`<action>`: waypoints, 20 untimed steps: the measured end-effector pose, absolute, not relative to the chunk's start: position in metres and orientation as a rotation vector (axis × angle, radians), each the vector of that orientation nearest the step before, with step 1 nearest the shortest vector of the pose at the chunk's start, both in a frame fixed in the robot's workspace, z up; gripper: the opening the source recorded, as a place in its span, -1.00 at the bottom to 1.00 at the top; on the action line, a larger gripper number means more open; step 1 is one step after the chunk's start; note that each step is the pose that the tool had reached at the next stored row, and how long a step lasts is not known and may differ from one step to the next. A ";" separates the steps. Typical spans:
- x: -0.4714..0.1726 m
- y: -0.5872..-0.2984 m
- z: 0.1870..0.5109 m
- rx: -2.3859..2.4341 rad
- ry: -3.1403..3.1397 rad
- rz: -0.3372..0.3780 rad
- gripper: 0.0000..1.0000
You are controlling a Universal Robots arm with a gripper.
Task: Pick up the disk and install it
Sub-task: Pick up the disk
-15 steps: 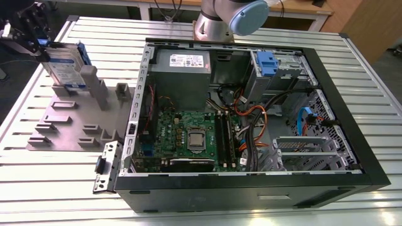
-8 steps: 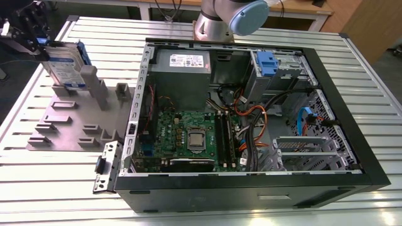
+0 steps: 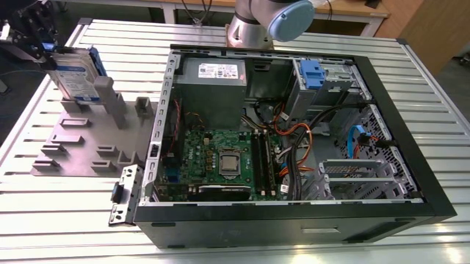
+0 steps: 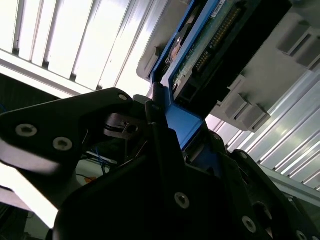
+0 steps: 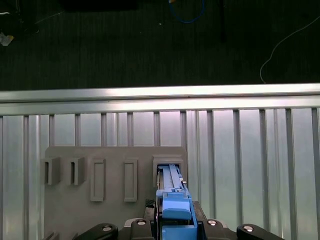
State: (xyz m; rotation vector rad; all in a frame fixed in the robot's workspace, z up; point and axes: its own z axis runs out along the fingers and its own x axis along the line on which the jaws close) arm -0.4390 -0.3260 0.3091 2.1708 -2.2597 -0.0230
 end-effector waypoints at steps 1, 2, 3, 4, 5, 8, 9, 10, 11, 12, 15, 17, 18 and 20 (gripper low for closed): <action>-0.439 -0.326 0.310 2.171 -2.260 -0.023 -0.26; -0.439 -0.326 0.310 2.171 -2.260 -0.023 -0.26; -0.439 -0.326 0.310 2.171 -2.260 -0.023 -0.26; -0.439 -0.326 0.311 2.171 -2.260 -0.023 -0.26; -0.439 -0.326 0.311 2.171 -2.260 -0.023 -0.26; -0.439 -0.326 0.313 2.171 -2.260 -0.023 -0.26; -0.439 -0.326 0.313 2.171 -2.260 -0.023 -0.26; -0.439 -0.326 0.313 2.171 -2.260 -0.023 -0.26; -0.439 -0.326 0.314 2.171 -2.260 -0.023 -0.26; -0.439 -0.326 0.314 2.171 -2.260 -0.023 -0.26; -0.439 -0.326 0.316 2.171 -2.260 -0.023 -0.26; -0.439 -0.326 0.317 2.171 -2.260 -0.023 -0.26; -0.439 -0.326 0.317 2.171 -2.260 -0.023 -0.26; -0.439 -0.326 0.318 2.171 -2.260 -0.023 -0.26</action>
